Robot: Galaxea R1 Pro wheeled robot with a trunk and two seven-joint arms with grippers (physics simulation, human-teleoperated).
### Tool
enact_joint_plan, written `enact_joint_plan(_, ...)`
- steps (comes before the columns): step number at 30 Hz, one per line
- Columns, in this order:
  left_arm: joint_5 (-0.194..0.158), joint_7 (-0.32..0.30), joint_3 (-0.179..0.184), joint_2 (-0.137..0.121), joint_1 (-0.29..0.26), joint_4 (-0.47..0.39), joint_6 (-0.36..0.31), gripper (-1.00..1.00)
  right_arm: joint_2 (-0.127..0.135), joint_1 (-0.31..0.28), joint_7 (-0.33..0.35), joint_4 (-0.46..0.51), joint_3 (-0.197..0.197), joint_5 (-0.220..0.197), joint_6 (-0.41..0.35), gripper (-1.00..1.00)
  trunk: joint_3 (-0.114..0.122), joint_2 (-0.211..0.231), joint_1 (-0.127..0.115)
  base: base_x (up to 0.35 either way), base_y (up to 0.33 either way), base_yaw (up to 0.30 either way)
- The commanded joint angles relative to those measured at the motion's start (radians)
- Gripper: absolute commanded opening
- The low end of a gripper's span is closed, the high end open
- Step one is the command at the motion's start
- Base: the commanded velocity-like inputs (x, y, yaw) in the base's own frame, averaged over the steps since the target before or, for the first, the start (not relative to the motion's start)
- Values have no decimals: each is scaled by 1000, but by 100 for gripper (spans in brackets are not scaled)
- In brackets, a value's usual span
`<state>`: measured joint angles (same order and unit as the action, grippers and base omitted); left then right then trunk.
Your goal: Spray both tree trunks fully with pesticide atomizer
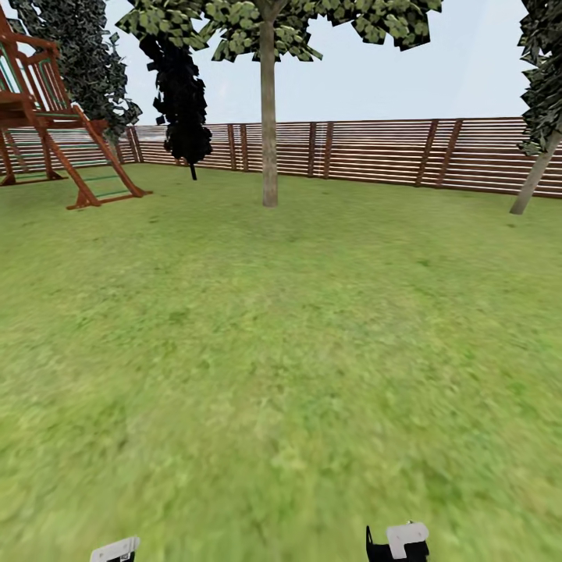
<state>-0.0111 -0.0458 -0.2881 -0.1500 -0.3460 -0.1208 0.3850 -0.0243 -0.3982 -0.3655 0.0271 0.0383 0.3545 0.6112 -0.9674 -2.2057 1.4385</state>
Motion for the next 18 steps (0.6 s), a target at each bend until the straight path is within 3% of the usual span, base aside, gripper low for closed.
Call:
enact_joint_plan(1, -1, -5, -5, 0, -1, 1, 3, -100, 0, -1, -7, -1, 4, 11, 1, 100, -1, 0, 0, 340, 0, 0)
enact_joint_plan(18, -1, -5, -5, 1, -1, 2, 2, -100, 0, -1, -7, -1, 4, 11, 1, 100, -1, 0, 0, 340, 0, 0)
